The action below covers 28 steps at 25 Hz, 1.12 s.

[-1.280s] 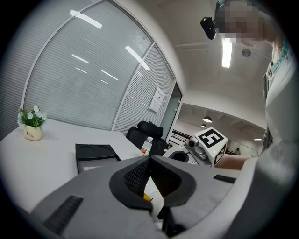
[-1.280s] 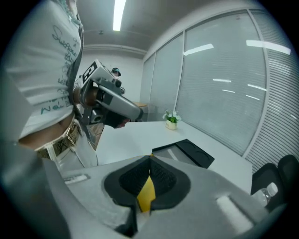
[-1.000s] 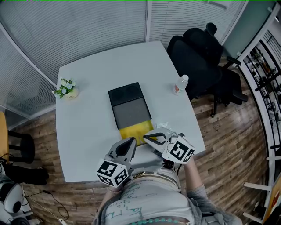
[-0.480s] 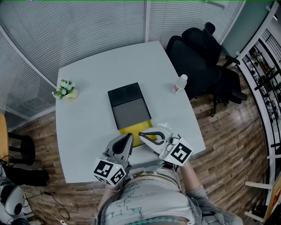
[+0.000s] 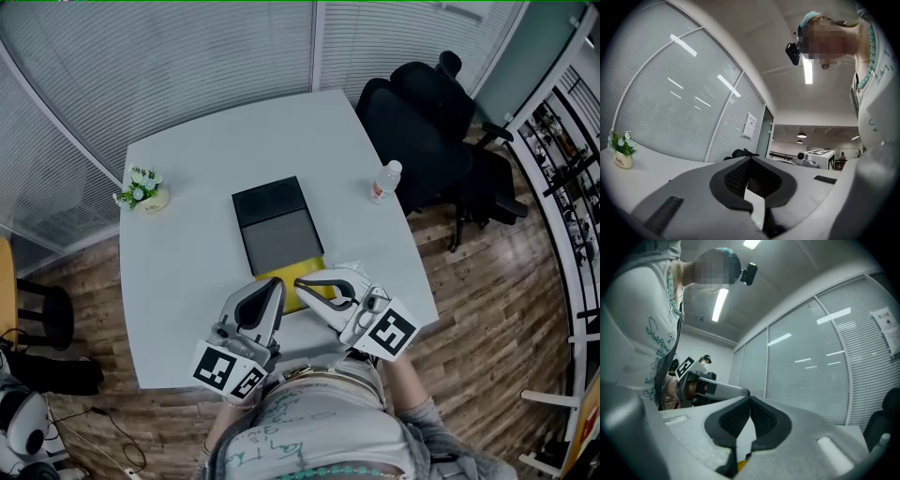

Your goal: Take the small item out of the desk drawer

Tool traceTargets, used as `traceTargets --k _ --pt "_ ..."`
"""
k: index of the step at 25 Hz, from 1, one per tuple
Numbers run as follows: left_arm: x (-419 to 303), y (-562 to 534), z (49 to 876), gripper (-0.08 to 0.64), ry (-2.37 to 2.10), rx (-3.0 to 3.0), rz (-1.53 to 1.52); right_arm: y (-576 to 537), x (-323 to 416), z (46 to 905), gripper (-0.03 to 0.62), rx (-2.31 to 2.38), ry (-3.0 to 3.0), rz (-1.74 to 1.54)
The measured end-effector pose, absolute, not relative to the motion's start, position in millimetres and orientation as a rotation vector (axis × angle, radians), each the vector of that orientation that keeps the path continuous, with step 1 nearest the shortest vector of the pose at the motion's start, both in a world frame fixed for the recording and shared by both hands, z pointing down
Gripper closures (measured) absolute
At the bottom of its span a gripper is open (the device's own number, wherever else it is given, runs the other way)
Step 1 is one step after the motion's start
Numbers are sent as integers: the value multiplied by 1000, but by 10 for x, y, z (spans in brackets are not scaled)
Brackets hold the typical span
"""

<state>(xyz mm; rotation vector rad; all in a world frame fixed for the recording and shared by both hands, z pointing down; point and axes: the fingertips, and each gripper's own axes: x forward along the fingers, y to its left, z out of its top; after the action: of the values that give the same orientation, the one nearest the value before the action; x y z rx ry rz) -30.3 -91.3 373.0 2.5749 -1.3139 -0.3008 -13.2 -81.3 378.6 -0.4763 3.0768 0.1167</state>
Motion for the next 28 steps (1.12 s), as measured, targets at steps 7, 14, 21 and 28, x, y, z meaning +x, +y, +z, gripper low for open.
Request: traceTargets --k 7,14,21,28 --pt "-311 -861 3620 562 -1343 2590 -331 -837 -86 3591 591 -612 3026 207" --pt "-274 -823 3721 562 -1345 2590 -279 -798 -108 3715 591 -639 3058 174" --pt "-286 -785 3825 561 -1380 2566 -249 -721 -162 3816 591 -619 3071 114" --pt "-324 -787 3816 562 -1395 2574 -265 -727 -179 3841 591 -624 3078 81"
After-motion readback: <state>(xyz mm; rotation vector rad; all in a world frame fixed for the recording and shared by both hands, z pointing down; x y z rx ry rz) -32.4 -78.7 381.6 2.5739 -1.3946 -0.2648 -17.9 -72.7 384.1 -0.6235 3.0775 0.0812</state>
